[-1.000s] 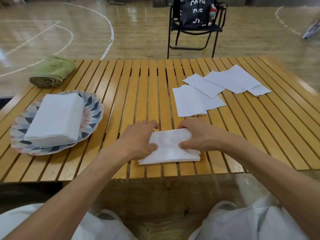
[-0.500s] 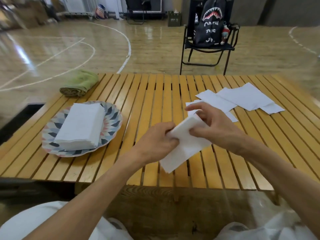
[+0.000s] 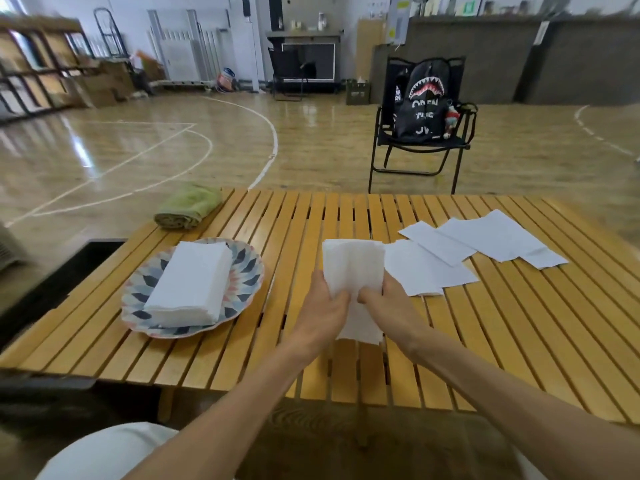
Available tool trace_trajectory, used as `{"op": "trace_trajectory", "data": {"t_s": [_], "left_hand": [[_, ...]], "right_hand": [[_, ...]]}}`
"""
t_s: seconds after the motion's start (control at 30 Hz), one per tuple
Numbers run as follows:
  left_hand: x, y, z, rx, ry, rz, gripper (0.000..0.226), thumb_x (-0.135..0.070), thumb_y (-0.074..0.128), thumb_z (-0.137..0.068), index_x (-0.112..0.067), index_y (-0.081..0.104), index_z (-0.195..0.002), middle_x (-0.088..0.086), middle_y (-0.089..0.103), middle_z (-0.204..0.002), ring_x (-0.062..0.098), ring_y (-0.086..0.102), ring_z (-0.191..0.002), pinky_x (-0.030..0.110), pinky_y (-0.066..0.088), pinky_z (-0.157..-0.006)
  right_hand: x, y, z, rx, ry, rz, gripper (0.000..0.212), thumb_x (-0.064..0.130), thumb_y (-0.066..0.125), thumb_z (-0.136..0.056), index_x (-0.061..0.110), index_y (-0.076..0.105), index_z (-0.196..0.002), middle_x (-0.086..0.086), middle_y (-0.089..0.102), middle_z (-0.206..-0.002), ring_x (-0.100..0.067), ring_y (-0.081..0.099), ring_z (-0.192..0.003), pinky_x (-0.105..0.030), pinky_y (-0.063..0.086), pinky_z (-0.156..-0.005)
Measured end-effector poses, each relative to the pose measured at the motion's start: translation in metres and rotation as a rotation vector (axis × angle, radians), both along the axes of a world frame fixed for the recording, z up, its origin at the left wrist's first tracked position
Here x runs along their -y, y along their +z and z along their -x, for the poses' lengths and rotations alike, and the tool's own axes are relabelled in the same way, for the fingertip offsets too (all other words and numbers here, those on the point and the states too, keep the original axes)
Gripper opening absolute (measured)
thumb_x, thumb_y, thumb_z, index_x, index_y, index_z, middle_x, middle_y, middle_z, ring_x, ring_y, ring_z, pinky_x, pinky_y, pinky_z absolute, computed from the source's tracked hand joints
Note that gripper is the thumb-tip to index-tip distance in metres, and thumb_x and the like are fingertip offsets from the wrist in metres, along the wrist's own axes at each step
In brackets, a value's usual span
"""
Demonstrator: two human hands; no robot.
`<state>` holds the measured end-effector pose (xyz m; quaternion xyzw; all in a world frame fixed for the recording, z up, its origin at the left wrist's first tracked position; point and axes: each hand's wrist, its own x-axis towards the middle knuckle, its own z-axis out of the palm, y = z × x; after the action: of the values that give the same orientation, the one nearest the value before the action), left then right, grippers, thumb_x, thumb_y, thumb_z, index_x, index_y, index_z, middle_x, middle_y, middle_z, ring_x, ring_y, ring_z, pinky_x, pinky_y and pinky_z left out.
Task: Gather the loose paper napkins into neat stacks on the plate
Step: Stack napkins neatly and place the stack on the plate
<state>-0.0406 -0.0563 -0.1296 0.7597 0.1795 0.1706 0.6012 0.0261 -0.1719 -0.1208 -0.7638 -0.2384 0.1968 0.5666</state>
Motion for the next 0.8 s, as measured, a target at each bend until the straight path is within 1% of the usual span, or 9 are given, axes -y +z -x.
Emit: {"op": "trace_trajectory", "data": {"t_s": [0.1, 0.23, 0.3, 0.37, 0.43, 0.5, 0.6, 0.73, 0.8], "left_hand": [[-0.009, 0.009, -0.002, 0.01, 0.035, -0.023, 0.031, -0.019, 0.047, -0.094, -0.027, 0.039, -0.122, -0.003, 0.056, -0.107, 0.012, 0.061, -0.091, 0.021, 0.055, -0.057], [-0.047, 0.037, 0.01, -0.013, 0.141, -0.152, 0.027, -0.023, 0.05, -0.093, -0.028, 0.04, -0.117, -0.007, 0.054, -0.102, 0.008, 0.058, -0.086, 0.018, 0.046, -0.052], [-0.082, 0.05, 0.024, -0.064, 0.215, -0.203, 0.027, -0.023, 0.055, -0.091, -0.027, 0.043, -0.115, -0.009, 0.056, -0.102, 0.009, 0.058, -0.087, 0.025, 0.048, -0.06], [-0.118, 0.059, 0.041, -0.1, 0.291, -0.191, 0.029, -0.022, 0.061, -0.09, -0.027, 0.046, -0.114, -0.007, 0.061, -0.103, 0.013, 0.061, -0.09, 0.033, 0.052, -0.07], [-0.15, 0.062, 0.059, -0.113, 0.379, -0.2, 0.032, -0.023, 0.066, -0.089, -0.029, 0.048, -0.114, -0.008, 0.063, -0.102, 0.011, 0.062, -0.088, 0.031, 0.051, -0.066], [-0.176, 0.061, 0.073, -0.123, 0.455, -0.228, 0.037, -0.025, 0.07, -0.087, -0.029, 0.049, -0.116, -0.008, 0.062, -0.1, 0.011, 0.061, -0.087, 0.029, 0.049, -0.061], [-0.206, 0.057, 0.086, -0.17, 0.528, -0.262, 0.04, -0.028, 0.072, -0.084, -0.027, 0.049, -0.118, -0.006, 0.062, -0.098, 0.014, 0.062, -0.085, 0.029, 0.048, -0.058], [-0.232, 0.046, 0.092, -0.219, 0.559, -0.306, 0.034, -0.028, 0.07, -0.086, -0.032, 0.046, -0.11, -0.011, 0.061, -0.093, 0.008, 0.06, -0.079, 0.025, 0.044, -0.053], [-0.241, 0.04, 0.092, -0.228, 0.549, -0.316, 0.035, -0.027, 0.07, -0.087, -0.034, 0.045, -0.112, -0.012, 0.06, -0.095, 0.007, 0.059, -0.08, 0.025, 0.045, -0.054]], "right_hand": [[-0.013, 0.007, -0.001, 0.006, -0.014, -0.024, 0.03, 0.02, 0.045, -0.099, 0.026, 0.05, -0.128, 0.001, 0.062, -0.11, -0.017, 0.062, -0.098, -0.026, 0.049, -0.068], [-0.051, 0.031, 0.002, -0.009, 0.011, -0.061, 0.026, 0.021, 0.046, -0.098, 0.022, 0.055, -0.123, 0.0, 0.065, -0.107, -0.019, 0.065, -0.093, -0.024, 0.048, -0.061], [-0.077, 0.043, 0.008, -0.051, 0.072, -0.083, 0.026, 0.02, 0.049, -0.097, 0.021, 0.058, -0.122, 0.001, 0.068, -0.109, -0.02, 0.067, -0.095, -0.03, 0.052, -0.066], [-0.106, 0.05, 0.017, -0.094, 0.121, -0.085, 0.027, 0.019, 0.053, -0.096, 0.017, 0.058, -0.122, -0.001, 0.069, -0.111, -0.021, 0.068, -0.096, -0.035, 0.057, -0.069], [-0.137, 0.052, 0.028, -0.135, 0.137, -0.076, 0.025, 0.018, 0.057, -0.095, 0.013, 0.059, -0.119, -0.003, 0.07, -0.11, -0.021, 0.069, -0.095, -0.034, 0.058, -0.067], [-0.165, 0.051, 0.036, -0.164, 0.139, -0.055, 0.016, 0.017, 0.06, -0.094, 0.012, 0.062, -0.109, -0.007, 0.071, -0.106, -0.021, 0.068, -0.09, -0.028, 0.055, -0.061], [-0.199, 0.049, 0.045, -0.169, 0.118, -0.015, 0.003, 0.015, 0.062, -0.092, 0.012, 0.063, -0.094, -0.011, 0.071, -0.099, -0.022, 0.065, -0.078, -0.028, 0.05, -0.056], [-0.232, 0.044, 0.051, -0.09, 0.1, 0.066, 0.009, 0.018, 0.065, -0.091, 0.018, 0.057, -0.094, -0.005, 0.068, -0.097, -0.022, 0.068, -0.082, -0.032, 0.054, -0.059], [-0.243, 0.041, 0.051, -0.055, 0.094, 0.097, 0.014, 0.019, 0.065, -0.09, 0.02, 0.052, -0.094, -0.004, 0.064, -0.096, -0.022, 0.066, -0.085, -0.032, 0.051, -0.058]]}}
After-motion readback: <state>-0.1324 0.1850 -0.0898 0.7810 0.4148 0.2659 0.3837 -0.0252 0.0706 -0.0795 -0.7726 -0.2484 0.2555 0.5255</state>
